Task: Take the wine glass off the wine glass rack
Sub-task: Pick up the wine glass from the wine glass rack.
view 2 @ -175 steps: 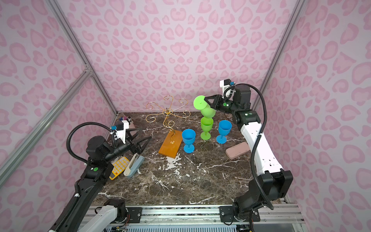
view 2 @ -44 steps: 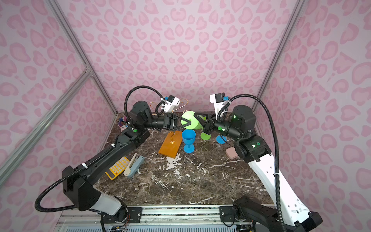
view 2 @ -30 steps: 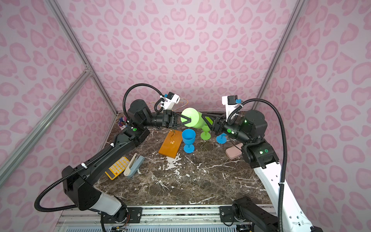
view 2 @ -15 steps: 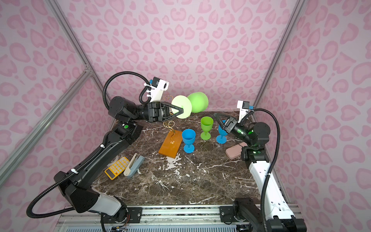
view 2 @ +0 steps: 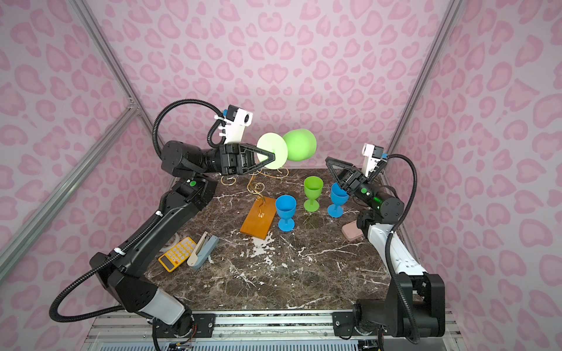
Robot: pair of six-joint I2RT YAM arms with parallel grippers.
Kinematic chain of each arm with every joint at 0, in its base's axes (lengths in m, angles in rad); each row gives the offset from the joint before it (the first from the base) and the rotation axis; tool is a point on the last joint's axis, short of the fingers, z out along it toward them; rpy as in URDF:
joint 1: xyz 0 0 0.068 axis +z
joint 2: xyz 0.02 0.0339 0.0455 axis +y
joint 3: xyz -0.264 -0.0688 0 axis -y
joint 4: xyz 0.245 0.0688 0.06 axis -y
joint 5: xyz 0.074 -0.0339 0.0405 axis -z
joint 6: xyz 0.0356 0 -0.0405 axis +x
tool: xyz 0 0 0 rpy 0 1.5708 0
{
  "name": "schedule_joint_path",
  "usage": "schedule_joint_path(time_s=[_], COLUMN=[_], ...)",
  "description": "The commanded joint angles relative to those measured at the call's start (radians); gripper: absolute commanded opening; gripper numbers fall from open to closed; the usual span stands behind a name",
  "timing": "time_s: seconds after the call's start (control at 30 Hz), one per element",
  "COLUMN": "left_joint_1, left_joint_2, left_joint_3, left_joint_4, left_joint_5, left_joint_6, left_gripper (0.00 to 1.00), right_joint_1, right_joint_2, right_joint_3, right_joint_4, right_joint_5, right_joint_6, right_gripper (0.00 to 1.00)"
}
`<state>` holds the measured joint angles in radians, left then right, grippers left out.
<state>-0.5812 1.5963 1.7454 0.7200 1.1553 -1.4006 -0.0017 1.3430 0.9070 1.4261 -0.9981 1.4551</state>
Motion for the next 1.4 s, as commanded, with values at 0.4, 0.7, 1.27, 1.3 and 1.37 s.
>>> schedule_joint_path(time_s=[0.4, 0.7, 1.27, 1.3, 1.37], left_joint_1=[0.08, 0.095, 0.121, 0.12, 0.121], left_joint_2=[0.284, 0.354, 0.376, 0.379, 0.385], left_joint_3=[0.203, 0.263, 0.258, 0.258, 0.259], left_joint_4=[0.644, 0.735, 0.798, 0.803, 0.814], left_joint_5=[-0.111, -0.144, -0.18, -0.182, -0.187], left_joint_6=[-0.653, -0.769, -0.865, -0.872, -0.888], left_gripper=[0.04, 0.03, 0.04, 0.04, 0.03], right_joint_1=[0.087, 0.106, 0.048, 0.047, 0.047], right_joint_2=[0.224, 0.318, 0.397, 0.406, 0.429], right_joint_3=[0.258, 0.389, 0.515, 0.537, 0.57], right_joint_4=[0.131, 0.13, 0.132, 0.13, 0.131], right_joint_5=[-0.065, -0.077, -0.123, -0.127, -0.135], right_joint_6=[-0.029, -0.021, 0.009, 0.014, 0.024], right_gripper=[0.54, 0.54, 0.53, 0.53, 0.53])
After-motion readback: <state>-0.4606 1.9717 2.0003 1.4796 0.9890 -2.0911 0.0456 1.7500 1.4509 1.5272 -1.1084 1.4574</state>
